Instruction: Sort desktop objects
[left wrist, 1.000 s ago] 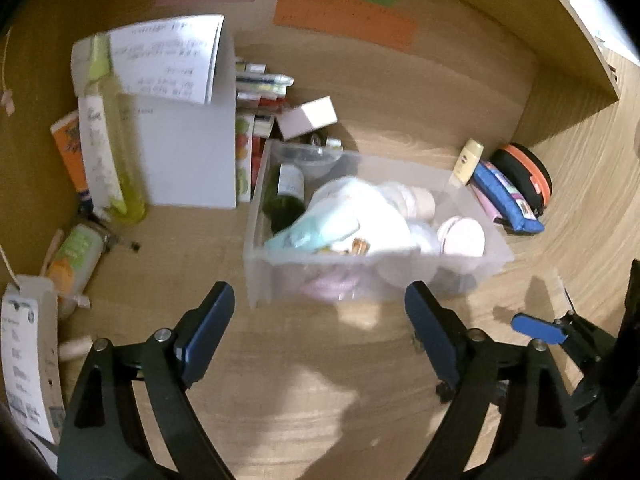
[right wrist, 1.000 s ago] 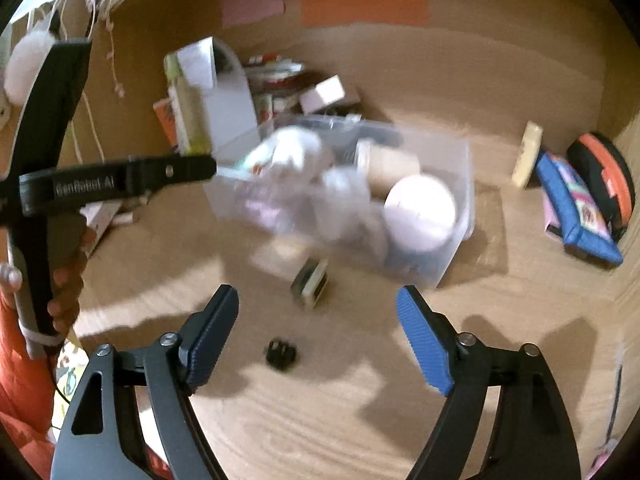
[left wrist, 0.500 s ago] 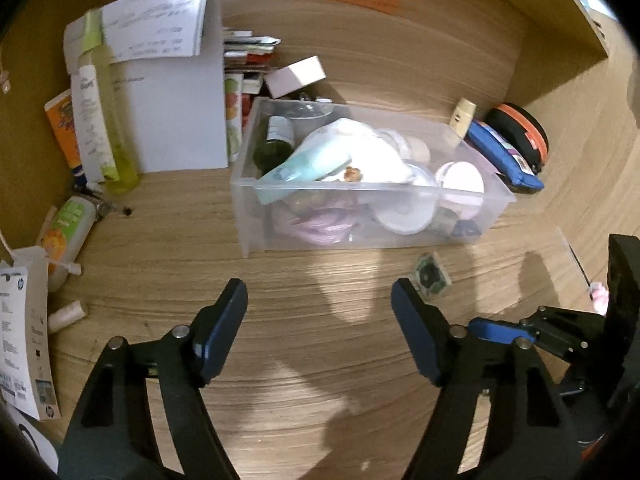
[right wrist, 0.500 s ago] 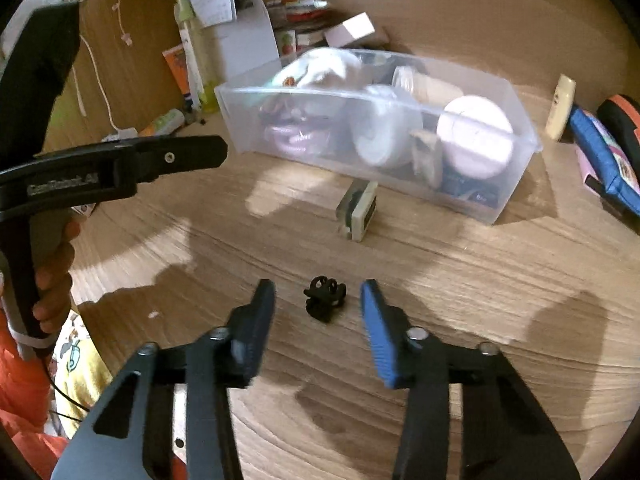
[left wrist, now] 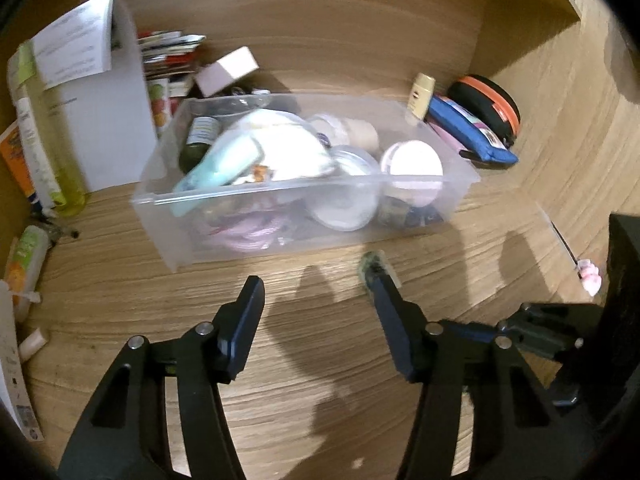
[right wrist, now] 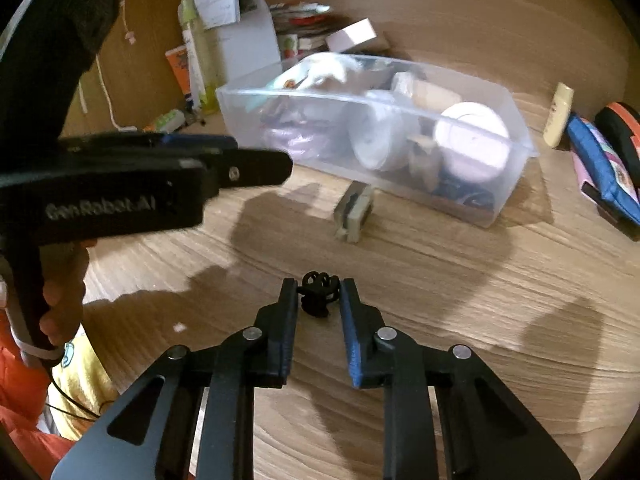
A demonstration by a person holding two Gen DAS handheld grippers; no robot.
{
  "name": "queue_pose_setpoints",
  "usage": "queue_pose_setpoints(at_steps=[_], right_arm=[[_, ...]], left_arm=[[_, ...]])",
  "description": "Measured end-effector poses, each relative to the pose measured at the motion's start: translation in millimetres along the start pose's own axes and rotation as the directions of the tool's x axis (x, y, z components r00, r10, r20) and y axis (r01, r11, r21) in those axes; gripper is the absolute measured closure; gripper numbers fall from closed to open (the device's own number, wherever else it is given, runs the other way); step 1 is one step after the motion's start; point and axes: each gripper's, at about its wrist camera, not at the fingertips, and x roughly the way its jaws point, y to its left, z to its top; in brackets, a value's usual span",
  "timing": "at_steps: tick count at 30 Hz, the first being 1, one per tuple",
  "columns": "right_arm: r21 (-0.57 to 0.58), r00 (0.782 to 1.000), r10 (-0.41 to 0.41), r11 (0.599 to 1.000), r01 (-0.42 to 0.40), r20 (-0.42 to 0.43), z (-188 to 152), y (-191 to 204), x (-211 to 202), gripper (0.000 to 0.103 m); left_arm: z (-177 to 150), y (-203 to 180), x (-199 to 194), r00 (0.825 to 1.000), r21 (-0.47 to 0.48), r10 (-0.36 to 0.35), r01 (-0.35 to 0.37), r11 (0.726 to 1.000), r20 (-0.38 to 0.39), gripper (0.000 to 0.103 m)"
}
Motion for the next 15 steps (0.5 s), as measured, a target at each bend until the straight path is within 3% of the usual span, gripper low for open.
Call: queue_pose_setpoints(at_steps=[6, 15], right_arm=[[0.08, 0.997, -0.042, 0.996, 0.037, 0.062, 3, -34, -19, 0.084], [0.15, 0.99, -0.078, 0.987, 0.059, 0.12, 5, -70, -38, 0.084]], left_arm=[[6, -20, 18, 0.998, 0.047, -0.033, 0.036, 0.998, -0.047, 0.056], [16, -43, 48, 0.994, 0.072, -0.028, 0.035, 0.997, -0.102, 0.058]])
